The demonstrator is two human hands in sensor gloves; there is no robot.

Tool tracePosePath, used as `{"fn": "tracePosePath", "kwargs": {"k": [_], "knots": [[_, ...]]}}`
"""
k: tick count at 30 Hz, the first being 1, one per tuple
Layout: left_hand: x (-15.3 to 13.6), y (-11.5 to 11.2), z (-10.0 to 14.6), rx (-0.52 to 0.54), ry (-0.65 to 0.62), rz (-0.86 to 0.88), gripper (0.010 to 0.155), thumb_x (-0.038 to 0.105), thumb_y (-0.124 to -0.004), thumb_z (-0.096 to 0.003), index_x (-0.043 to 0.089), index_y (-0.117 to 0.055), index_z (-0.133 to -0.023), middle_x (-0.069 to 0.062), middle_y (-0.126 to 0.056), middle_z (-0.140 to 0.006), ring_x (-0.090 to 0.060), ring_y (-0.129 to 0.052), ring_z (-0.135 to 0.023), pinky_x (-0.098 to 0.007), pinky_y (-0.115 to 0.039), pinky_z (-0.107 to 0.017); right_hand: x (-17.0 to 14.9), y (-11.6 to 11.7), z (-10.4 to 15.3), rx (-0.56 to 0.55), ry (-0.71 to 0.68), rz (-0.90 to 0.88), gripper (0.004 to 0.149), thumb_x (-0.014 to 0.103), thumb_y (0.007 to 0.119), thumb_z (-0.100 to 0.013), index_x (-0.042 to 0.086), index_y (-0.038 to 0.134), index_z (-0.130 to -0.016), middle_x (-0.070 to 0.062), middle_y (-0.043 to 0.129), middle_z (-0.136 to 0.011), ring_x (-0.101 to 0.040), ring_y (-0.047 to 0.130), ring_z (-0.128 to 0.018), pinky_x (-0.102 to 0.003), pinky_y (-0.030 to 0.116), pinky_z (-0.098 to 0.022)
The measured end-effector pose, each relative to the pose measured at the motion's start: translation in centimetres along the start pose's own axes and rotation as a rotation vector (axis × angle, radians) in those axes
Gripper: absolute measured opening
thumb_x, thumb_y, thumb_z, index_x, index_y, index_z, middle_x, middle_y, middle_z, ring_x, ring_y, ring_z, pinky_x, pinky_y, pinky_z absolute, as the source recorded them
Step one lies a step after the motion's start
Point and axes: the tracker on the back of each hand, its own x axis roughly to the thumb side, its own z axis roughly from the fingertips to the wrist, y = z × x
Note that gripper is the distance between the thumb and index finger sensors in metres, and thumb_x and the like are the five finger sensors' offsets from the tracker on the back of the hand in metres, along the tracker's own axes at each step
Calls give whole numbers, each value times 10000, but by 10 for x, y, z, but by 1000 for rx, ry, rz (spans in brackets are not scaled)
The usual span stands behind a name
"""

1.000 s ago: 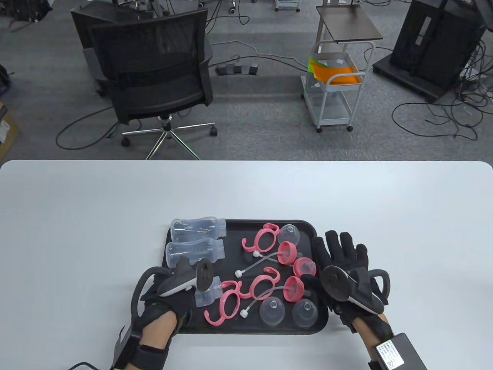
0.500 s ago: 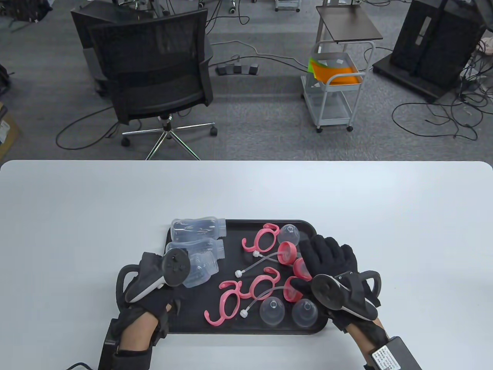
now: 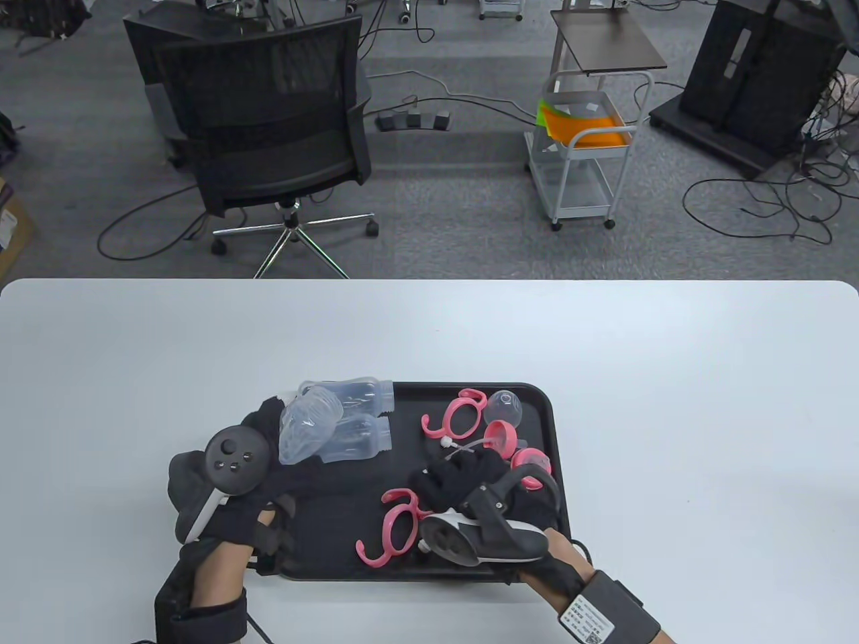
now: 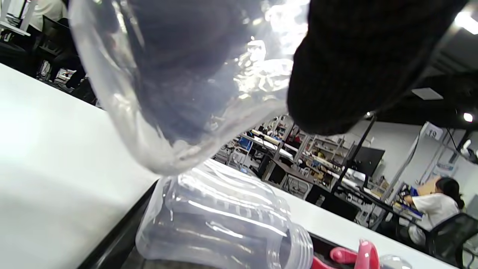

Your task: Assemble baby bottles from components

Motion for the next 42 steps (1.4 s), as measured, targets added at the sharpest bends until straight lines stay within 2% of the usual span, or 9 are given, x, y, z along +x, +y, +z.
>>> {"fn": "tracePosePath", "kwargs": {"k": [7, 14, 20, 26, 32, 42], "knots": [[-8, 1, -1, 18, 26, 49, 1033, 586, -1075, -331, 186, -509, -1097, -65, -700, -1060, -366, -817, -965, -684, -544, -790, 31, 22, -31, 106, -94, 87, 625, 412, 941, -341, 355, 756, -936, -2, 842, -949, -295, 910, -838, -534, 785, -630], [-8, 1, -1, 8, 15, 57, 1031, 590, -1074, -331, 188, -513, -1097, -66, -702, -1058, -363, -822, -962, -685, -544, -789, 49, 33, -46, 159, -163, 127, 596, 347, 968, -341, 357, 787, -908, 15, 870, -925, -283, 928, -822, -526, 791, -626], [-9, 1, 0, 12, 16, 61, 1032, 592, -1073, -329, 187, -513, -1096, -67, -702, -1057, -362, -821, -961, -685, -545, -789, 56, 39, -56, 177, -195, 158, 494, 314, 971, -345, 347, 879, -829, 43, 926, -868, -260, 965, -782, -510, 810, -606], [-11, 3, 0, 18, 18, 85, 1031, 588, -1075, -333, 184, -513, -1097, -69, -702, -1056, -367, -820, -960, -686, -541, -790, 58, 40, -63, 163, -203, 168, 463, 313, 973, -337, 344, 913, -795, 57, 971, -818, -238, 1002, -736, -489, 833, -582], [-13, 7, 2, 42, 14, 114, 1032, 591, -1074, -331, 187, -512, -1097, -67, -700, -1057, -362, -819, -961, -686, -540, -792, 53, 19, -61, 99, -178, 134, 461, 318, 978, -329, 324, 922, -787, 58, 989, -793, -233, 1018, -714, -488, 841, -571], [-16, 10, 3, 64, -13, 181, 1030, 588, -1077, -330, 198, -513, -1099, -59, -699, -1062, -359, -816, -965, -688, -539, -792, 19, -53, -29, -124, -104, -64, 463, 339, 999, -302, 289, 950, -760, 34, 1031, -724, -223, 1058, -626, -483, 861, -546]]}}
